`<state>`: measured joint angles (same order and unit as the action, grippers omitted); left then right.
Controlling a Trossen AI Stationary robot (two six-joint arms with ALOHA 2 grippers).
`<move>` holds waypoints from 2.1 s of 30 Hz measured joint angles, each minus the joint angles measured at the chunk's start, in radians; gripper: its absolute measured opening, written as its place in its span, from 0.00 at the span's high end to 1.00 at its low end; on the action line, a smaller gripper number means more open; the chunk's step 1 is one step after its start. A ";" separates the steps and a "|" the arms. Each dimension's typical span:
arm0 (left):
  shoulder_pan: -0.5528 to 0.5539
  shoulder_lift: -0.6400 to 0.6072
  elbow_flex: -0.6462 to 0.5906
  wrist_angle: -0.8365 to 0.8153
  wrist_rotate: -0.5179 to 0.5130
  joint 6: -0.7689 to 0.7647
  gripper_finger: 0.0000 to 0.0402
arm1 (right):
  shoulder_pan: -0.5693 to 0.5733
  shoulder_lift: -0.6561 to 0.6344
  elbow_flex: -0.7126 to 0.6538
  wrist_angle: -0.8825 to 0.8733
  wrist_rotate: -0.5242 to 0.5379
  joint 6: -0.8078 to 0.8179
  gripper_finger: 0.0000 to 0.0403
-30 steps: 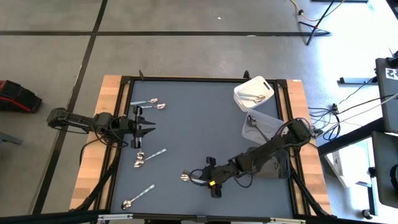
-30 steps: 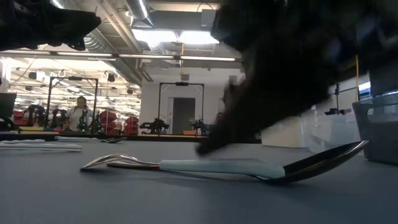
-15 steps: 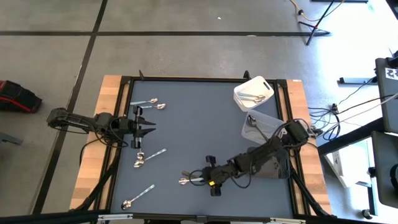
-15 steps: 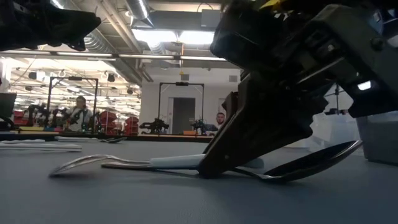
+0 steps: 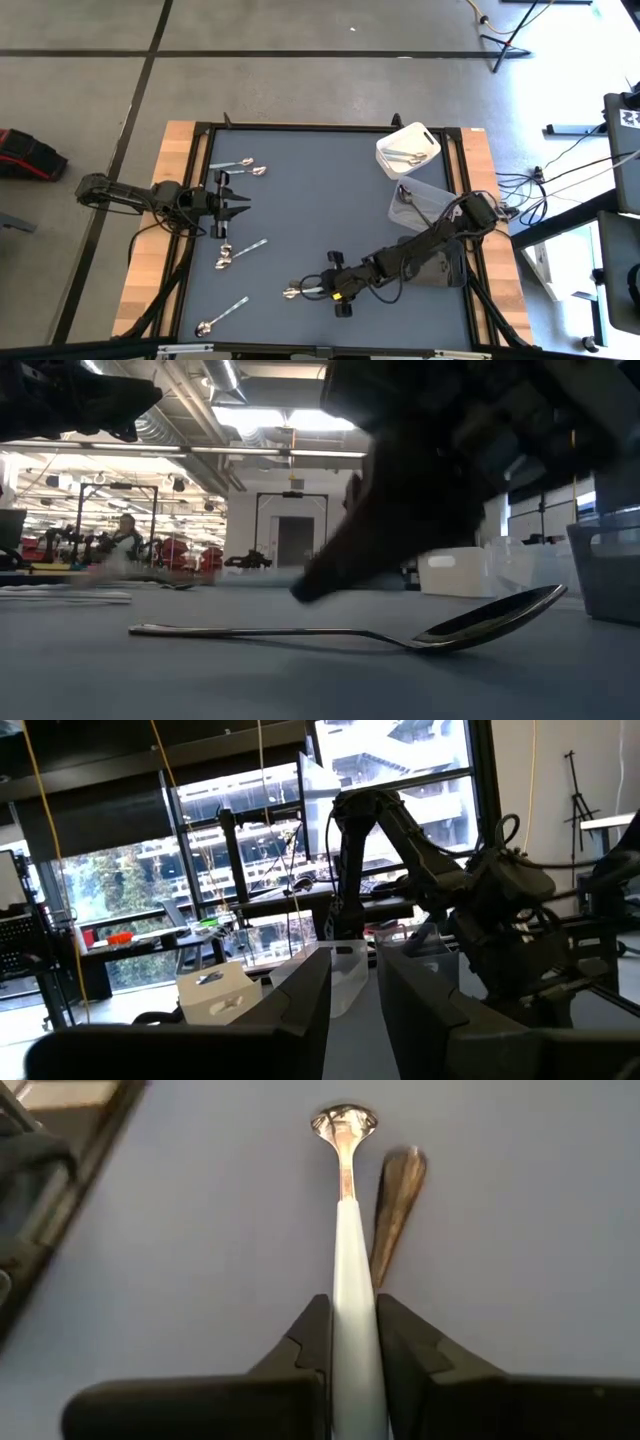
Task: Sort silverware by color (type)
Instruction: Put the bottom light blue spoon into the white bin
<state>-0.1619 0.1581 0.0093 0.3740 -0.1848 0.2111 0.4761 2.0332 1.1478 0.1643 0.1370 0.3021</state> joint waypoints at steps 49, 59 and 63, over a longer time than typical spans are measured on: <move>0.000 0.000 0.000 -0.023 -0.015 0.000 0.80 | -0.773 -1.007 -0.411 -0.910 0.306 -0.053 0.91; 0.000 0.000 0.000 -0.023 -0.016 0.001 0.80 | -1.008 -0.889 -0.412 -0.856 0.210 -0.221 0.91; 0.000 0.000 0.000 -0.023 -0.016 0.001 0.80 | -1.063 -0.846 -0.412 -0.802 0.147 -0.288 0.91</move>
<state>-0.1623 0.1581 0.0090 0.3515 -0.2005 0.2119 -0.5872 1.1876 0.7361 -0.6378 0.2845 0.0140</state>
